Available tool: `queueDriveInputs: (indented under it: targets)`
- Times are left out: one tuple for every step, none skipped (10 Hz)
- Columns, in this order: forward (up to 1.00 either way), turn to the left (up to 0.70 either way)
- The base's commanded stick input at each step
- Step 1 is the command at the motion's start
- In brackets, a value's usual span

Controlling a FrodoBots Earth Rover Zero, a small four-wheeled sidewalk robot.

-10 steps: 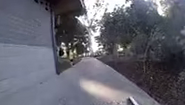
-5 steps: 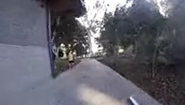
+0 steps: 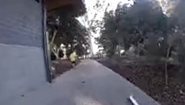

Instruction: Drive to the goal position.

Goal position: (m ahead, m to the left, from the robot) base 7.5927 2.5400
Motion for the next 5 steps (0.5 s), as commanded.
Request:
queueDriveInputs:
  targets:
    - [0.98,0.00]
    - [0.97,0.00]
    - [0.98,0.00]
    - [0.97,0.00]
    - [0.98,0.00]
